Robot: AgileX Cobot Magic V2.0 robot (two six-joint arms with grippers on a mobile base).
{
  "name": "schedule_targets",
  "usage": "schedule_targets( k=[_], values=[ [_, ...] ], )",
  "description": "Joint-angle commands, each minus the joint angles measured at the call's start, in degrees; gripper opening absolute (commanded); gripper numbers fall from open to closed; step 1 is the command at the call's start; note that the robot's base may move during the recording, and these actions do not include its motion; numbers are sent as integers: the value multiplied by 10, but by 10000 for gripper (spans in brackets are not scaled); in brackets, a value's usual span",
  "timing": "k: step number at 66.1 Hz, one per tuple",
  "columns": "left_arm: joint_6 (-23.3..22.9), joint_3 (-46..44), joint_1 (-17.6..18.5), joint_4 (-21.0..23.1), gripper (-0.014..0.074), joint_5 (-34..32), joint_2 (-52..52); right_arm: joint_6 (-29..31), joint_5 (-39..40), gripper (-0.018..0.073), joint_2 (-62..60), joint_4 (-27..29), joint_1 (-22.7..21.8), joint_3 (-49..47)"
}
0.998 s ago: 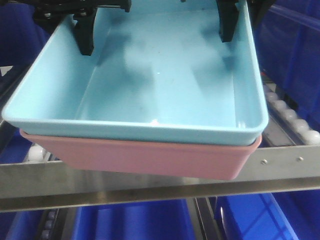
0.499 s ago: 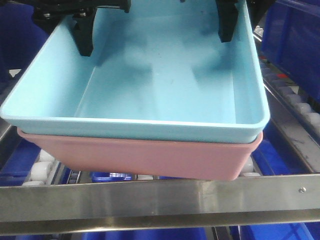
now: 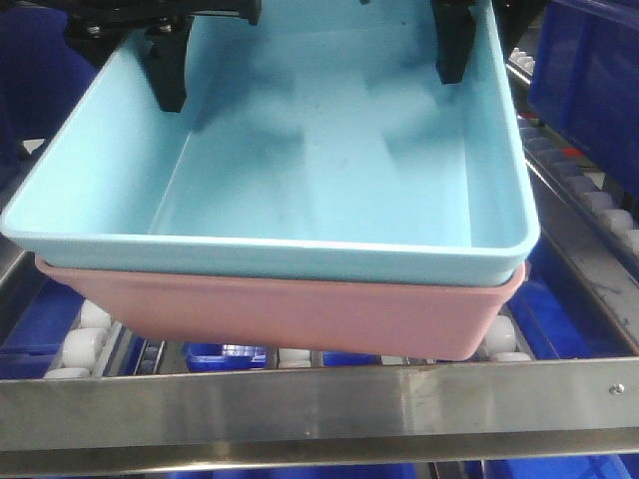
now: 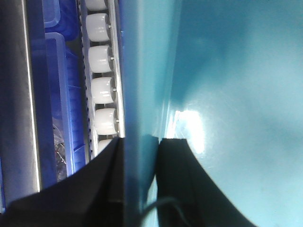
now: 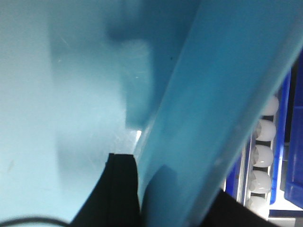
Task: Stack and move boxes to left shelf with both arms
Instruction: 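Carry the stacked bins with both grippers over the roller shelf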
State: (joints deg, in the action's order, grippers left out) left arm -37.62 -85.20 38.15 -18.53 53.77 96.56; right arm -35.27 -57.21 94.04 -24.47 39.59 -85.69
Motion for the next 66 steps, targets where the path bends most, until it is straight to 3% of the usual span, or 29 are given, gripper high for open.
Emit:
schedule_targets(
  k=[1, 31, 40, 54, 66],
  values=[
    [-10, -34, 26, 49, -4, -130, -31, 13, 129, 56, -26, 51, 22, -28],
    [-10, -39, 19, 67, -3, -135, -31, 46, 102, 56, -28, 48, 10, -29],
    [-10, -44, 3, 86, -3, -135, -31, 51, 107, 56, -27, 74, -27, -29],
    [-10, -44, -21, 99, -3, -138, -28, 127, 138, 56, -13, 154, -86, -39],
    [-10, -44, -20, 96, -4, -141, -10, 199, 114, 56, 40, 196, -91, -97]
  ],
)
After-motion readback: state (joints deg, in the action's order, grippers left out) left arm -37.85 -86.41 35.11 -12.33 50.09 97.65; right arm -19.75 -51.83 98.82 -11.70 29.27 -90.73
